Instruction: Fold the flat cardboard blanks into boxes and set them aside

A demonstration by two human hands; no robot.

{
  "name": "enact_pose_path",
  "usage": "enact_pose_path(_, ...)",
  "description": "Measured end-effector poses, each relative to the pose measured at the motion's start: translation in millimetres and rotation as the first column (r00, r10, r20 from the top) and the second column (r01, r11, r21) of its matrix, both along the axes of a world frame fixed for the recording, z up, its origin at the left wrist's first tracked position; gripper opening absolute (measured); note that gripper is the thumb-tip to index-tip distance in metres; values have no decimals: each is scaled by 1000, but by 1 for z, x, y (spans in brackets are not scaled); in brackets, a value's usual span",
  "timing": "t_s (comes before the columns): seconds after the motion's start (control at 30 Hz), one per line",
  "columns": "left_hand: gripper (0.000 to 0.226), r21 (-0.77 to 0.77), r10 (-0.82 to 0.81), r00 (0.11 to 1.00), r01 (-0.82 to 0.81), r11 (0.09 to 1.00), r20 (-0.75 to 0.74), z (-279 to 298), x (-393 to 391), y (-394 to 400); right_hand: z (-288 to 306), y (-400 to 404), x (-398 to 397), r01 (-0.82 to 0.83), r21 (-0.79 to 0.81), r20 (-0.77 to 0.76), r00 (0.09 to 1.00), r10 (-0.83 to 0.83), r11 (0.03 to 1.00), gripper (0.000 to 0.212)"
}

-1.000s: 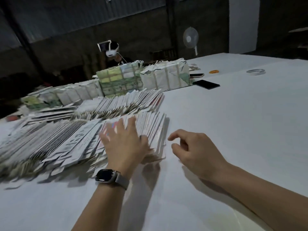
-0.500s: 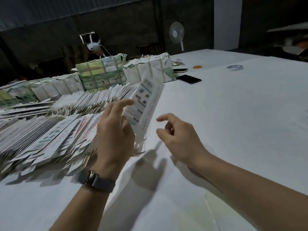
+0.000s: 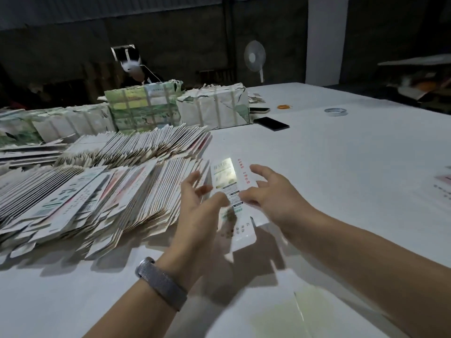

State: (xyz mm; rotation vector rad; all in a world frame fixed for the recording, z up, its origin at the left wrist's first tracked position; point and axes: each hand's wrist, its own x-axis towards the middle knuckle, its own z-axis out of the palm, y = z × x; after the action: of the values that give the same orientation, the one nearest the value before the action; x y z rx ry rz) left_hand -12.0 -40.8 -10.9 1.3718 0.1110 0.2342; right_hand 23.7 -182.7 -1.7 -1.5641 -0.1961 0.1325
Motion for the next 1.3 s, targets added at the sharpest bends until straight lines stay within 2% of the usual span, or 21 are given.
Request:
enact_pose_path(0.1, 64, -30, 49, 999, -49, 998, -5, 1, 1, 1, -8, -2, -6, -8, 95, 7, 1000, 7, 995, 66)
enact_pose_path(0.2, 42, -123, -70, 998, 70, 990, 8, 1, -1, 3, -15, 1, -12, -78, 149, -7, 997, 80, 986, 63)
enact_pose_path(0.27, 42, -155, -98, 994, 102, 983, 39, 1, -1, 5, -17, 2, -14, -61, 147, 10, 998, 60, 987, 55)
enact_pose_path(0.33, 46, -107, -139, 989, 145, 984, 56, -1, -1, 4, -16, 1, -13, -15, 108, 30, 999, 12, 994, 42)
enact_pose_path(0.43, 40, -5, -212, 976, 213, 977, 48, -6, -4, -7, -17, -3, -14, -7, 69, 79, 997, 2, 998, 23)
enact_pose_path(0.6, 26, 1, -240, 970, 240, 971, -41, -12, -6, -14, -20, -7, -17, -165, 14, 132, 978, 162, 986, 19)
enact_pose_path(0.77, 65, -117, -314, 946, 304, 946, -84, -10, -10, -14, -18, -2, -23, -220, 45, 127, 969, 213, 975, 23)
enact_pose_path(0.83, 69, -174, -356, 932, 341, 924, -61, -9, -11, -16, -15, -2, -24, -224, 84, 117, 970, 213, 971, 37)
enact_pose_path(0.9, 67, -225, -374, 926, 355, 907, -48, -9, -11, -16, -14, -3, -25, -223, 130, 88, 973, 213, 966, 34)
enact_pose_path(1.0, 68, -157, -375, 926, 366, 917, -37, -10, -9, -12, -16, -4, -24, -221, 196, 35, 975, 218, 955, 13)
enact_pose_path(1.07, 71, -87, -358, 933, 354, 931, -32, -10, -9, -11, -16, -5, -24, -202, 189, 21, 979, 202, 961, 13)
enact_pose_path(1.3, 74, 3, -227, 974, 227, 974, -4, -11, -8, -15, -16, -7, -25, -176, 166, 70, 984, 166, 970, 22)
